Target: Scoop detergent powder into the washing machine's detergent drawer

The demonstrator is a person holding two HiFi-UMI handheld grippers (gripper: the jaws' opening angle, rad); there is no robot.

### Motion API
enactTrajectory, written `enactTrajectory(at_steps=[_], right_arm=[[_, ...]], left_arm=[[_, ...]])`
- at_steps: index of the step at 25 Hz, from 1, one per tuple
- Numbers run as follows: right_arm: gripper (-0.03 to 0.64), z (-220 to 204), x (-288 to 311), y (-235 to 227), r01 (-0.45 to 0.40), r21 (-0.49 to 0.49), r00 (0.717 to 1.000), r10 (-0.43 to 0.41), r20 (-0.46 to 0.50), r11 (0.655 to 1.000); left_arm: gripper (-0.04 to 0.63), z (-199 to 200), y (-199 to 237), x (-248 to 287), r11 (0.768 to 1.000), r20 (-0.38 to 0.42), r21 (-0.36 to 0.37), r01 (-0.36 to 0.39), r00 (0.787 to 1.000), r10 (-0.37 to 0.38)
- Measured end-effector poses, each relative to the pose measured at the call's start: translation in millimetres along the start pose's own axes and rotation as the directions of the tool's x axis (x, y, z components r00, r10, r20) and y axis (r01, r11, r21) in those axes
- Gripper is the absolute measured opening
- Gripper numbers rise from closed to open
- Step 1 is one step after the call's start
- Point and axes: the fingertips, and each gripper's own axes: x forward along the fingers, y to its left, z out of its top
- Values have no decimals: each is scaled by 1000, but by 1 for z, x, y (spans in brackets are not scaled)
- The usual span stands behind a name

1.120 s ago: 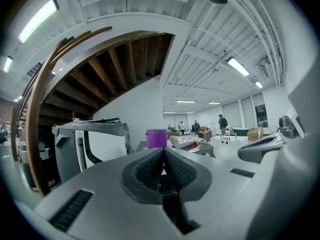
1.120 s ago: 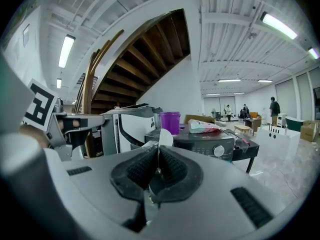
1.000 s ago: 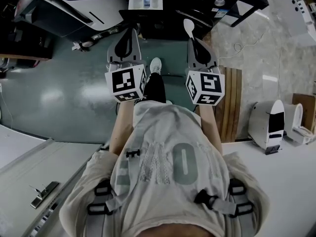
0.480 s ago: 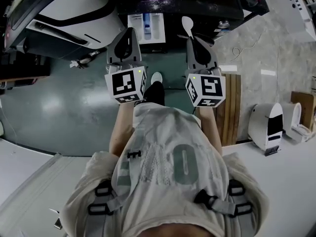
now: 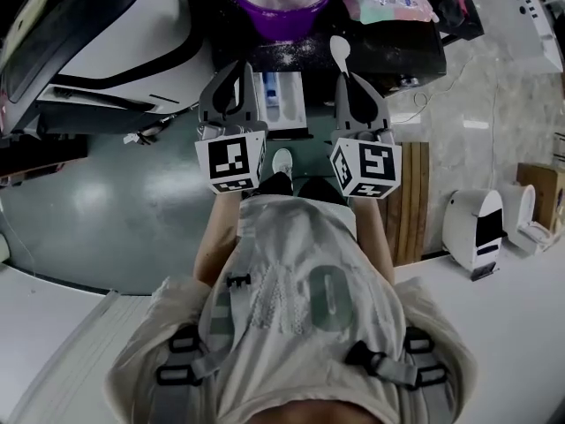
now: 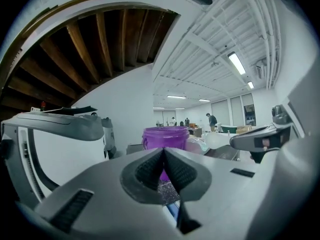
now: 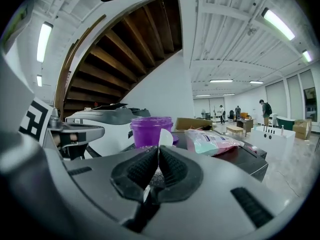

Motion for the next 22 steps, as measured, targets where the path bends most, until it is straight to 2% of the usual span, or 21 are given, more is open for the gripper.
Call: enactTrajectory(at_steps=[6, 10, 22], right_arm=[[11, 4, 17, -5, -15, 7, 1000, 15, -16, 1000], [11, 8, 26, -10, -33, 25, 999, 33, -10, 999], [11, 17, 34, -24, -70, 20, 998, 69, 13, 997]], left_arm=[[21, -3, 0, 21, 1000, -29, -10, 7, 1000, -8], [21, 7, -4, 26, 1000, -12, -6, -4, 1000, 4], [21, 9, -7, 27, 997, -19, -29, -68, 998, 67]])
